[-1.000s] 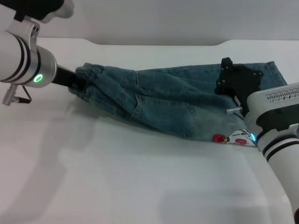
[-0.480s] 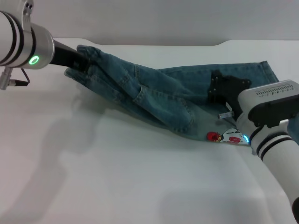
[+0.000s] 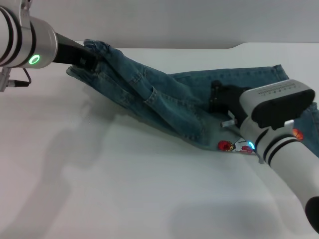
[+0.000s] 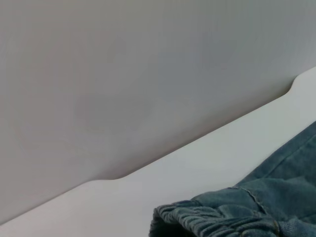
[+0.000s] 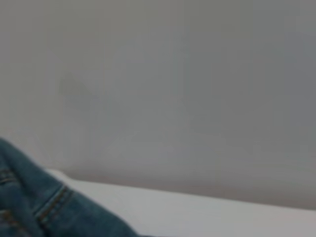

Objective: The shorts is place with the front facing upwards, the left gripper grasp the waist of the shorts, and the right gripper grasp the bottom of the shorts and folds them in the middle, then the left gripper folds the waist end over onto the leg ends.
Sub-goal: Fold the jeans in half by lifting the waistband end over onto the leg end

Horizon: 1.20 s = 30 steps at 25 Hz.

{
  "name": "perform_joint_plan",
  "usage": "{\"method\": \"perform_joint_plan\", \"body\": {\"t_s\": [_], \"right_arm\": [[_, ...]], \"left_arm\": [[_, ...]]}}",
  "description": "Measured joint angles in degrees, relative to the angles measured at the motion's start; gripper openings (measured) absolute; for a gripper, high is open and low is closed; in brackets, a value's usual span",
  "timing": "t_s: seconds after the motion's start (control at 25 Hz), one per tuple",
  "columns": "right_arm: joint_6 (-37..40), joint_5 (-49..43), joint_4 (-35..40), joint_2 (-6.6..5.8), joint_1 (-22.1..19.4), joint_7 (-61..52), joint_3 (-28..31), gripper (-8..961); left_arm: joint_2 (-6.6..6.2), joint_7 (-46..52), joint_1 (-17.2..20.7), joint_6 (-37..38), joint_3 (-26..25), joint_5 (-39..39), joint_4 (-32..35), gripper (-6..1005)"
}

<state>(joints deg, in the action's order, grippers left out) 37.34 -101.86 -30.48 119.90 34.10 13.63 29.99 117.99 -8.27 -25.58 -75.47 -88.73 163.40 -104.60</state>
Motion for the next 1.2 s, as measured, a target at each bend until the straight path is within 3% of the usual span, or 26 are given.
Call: {"method": "perform_joint_plan", "body": {"t_s": [0.6, 1.2], "right_arm": [[-7.5, -0.3, -0.8, -0.03, 5.2, -10.4, -5.4, -1], [-10.1, -0.4, -4.9, -0.02, 7.5, -11.2, -8.8, 0]], "left_arm": [[0.2, -0.1, 0.2, 0.9, 2.1, -0.4, -5.5, 72], [0.1, -0.8, 1.6, 3.0, 4.1, -3.3, -9.5, 69]]}}
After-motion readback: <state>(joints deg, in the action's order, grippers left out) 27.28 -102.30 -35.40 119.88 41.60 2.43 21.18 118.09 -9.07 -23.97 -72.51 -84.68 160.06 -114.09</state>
